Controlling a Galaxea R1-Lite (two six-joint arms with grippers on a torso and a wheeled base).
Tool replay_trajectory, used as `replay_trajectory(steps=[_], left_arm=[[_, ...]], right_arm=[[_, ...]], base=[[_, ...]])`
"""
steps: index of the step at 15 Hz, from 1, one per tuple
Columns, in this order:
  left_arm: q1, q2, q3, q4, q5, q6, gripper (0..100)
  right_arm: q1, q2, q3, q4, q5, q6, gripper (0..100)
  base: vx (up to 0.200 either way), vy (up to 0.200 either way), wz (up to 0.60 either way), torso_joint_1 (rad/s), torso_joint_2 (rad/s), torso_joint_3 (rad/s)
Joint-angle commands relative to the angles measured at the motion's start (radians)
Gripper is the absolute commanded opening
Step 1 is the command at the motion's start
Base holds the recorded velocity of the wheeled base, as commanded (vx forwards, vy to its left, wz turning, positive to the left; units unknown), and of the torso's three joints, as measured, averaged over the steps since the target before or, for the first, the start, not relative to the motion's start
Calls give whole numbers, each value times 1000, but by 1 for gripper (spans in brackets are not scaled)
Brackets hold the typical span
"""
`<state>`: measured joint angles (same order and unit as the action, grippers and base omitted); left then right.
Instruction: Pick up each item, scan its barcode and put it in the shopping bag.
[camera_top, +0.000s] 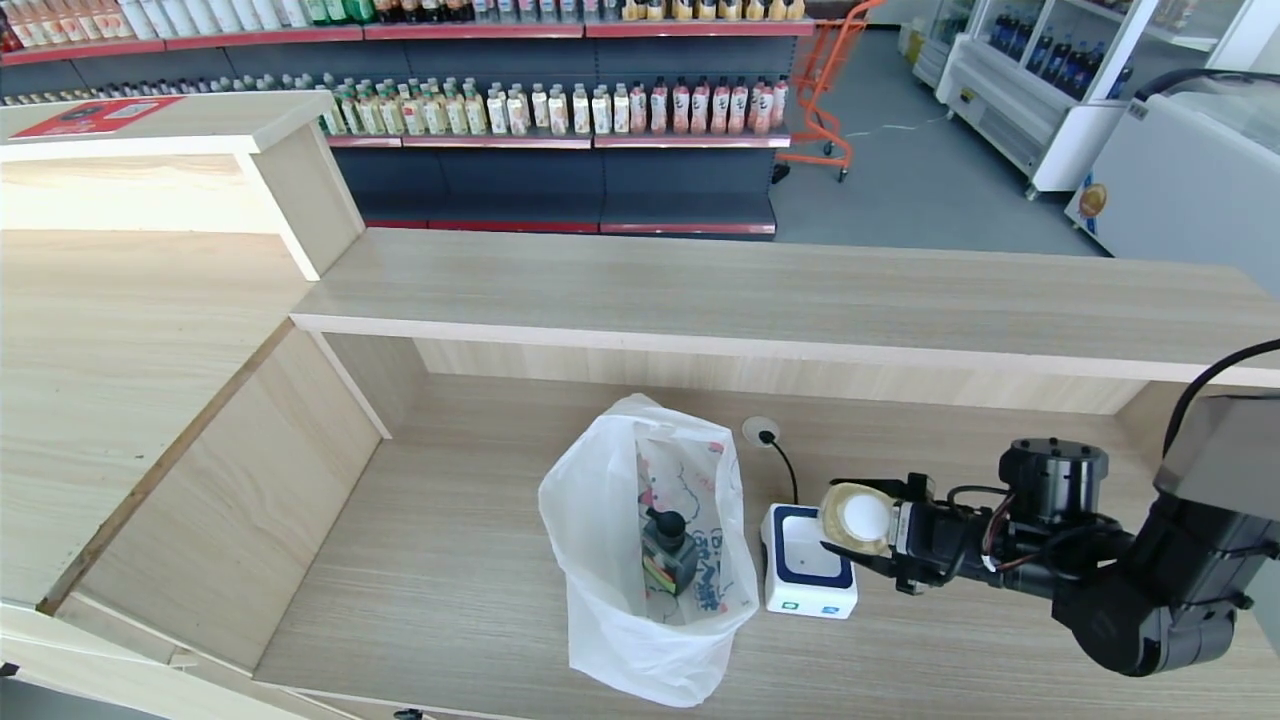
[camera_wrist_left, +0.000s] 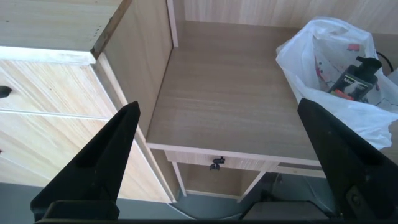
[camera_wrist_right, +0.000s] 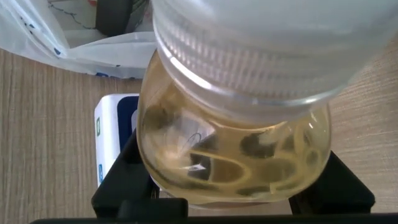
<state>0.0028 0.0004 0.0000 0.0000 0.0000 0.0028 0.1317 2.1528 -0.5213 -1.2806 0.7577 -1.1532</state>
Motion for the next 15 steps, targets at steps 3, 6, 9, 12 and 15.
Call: replay_trajectory(steps=[3, 6, 9, 12, 15], left_arm=[[0, 0, 0, 0, 0, 0, 100], [0, 0, 0, 0, 0, 0, 100], [0, 0, 0, 0, 0, 0, 100], [0, 0, 0, 0, 0, 0, 100], [0, 0, 0, 0, 0, 0, 100]], right_arm=[[49, 73, -106, -20, 2, 7, 0], [78, 101, -134, -22, 2, 6, 0], [83, 113, -137, -23, -9, 6, 0], [83, 79, -128, -22, -9, 20, 0], [86, -70, -128, -20, -9, 221, 0]], base=[[0, 0, 0, 0, 0, 0], [0, 0, 0, 0, 0, 0], [0, 0, 0, 0, 0, 0], [0, 0, 0, 0, 0, 0], [0, 0, 0, 0, 0, 0]])
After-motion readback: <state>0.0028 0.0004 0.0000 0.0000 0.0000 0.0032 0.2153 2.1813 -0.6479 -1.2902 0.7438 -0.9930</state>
